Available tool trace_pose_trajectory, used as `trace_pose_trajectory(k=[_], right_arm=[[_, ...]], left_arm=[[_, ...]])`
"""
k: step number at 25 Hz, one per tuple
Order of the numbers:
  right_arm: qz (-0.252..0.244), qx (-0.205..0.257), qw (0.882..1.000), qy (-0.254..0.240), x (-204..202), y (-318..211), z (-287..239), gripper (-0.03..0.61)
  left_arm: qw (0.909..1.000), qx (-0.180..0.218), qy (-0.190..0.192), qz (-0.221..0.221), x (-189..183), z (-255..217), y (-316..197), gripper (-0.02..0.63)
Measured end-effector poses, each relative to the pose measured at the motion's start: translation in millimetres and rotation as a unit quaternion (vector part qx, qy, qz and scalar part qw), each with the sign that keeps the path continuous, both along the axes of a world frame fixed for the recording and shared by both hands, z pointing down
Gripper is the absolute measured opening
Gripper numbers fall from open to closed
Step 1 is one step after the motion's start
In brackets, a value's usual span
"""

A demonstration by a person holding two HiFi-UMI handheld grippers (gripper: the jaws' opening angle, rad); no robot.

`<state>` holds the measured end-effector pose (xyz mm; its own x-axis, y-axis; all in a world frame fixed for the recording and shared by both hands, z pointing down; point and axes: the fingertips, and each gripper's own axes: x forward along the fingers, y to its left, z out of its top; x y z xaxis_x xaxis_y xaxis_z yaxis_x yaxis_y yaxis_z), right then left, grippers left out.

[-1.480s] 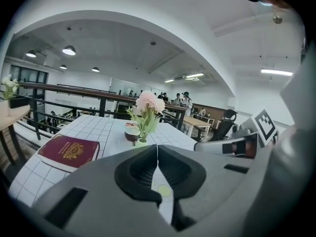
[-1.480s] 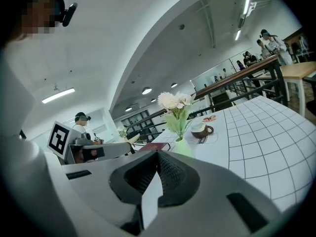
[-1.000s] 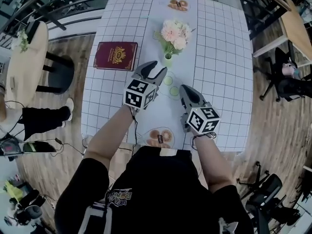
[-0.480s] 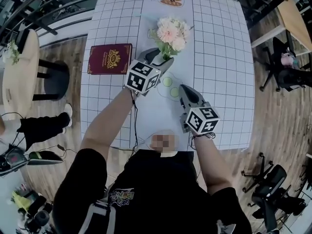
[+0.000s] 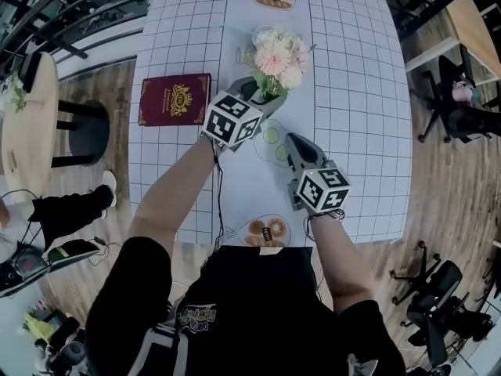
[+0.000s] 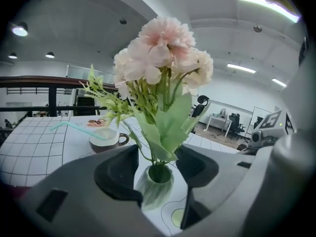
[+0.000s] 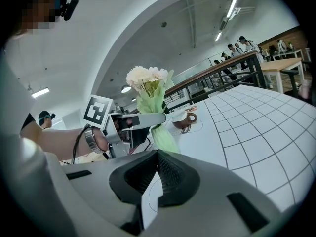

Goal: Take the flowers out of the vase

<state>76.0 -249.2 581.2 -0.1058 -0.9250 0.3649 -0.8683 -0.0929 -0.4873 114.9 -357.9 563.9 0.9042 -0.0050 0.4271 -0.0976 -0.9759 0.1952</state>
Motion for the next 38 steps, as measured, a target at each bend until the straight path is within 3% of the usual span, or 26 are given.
trace_pose_trajectory(k=[3,10,13,20,30,38], right_arm=[[0.003,0.006,1.0,0.016,4,-7,2,0.021],[-0.012,0.01,0.999,0.035,8,-32,9,0.026],[-0.021,0.006,0.999,0.05,9,-43,15,0.128],[-0.044,0.001,0.995,0.085,11,-72,21,0.209],[-0.101,-0.003,0.982,0.161,5,-96,27,0.222],[-0.111,0.006,0.981,0.158,7,-97,28,0.221]], left_arm=[[1.0,0.0,0.009,-0.001,-1,-2,-1,0.229],[0.9998,0.004,0.019,-0.007,-3,-6,-3,0.114],[0.9997,0.006,0.021,-0.009,-4,-6,-4,0.1],[0.9995,0.001,0.027,-0.017,-6,-7,-6,0.089],[0.9993,-0.002,0.029,-0.024,-7,-8,-7,0.086],[0.9989,-0.004,0.039,-0.027,-15,-18,-10,0.081]])
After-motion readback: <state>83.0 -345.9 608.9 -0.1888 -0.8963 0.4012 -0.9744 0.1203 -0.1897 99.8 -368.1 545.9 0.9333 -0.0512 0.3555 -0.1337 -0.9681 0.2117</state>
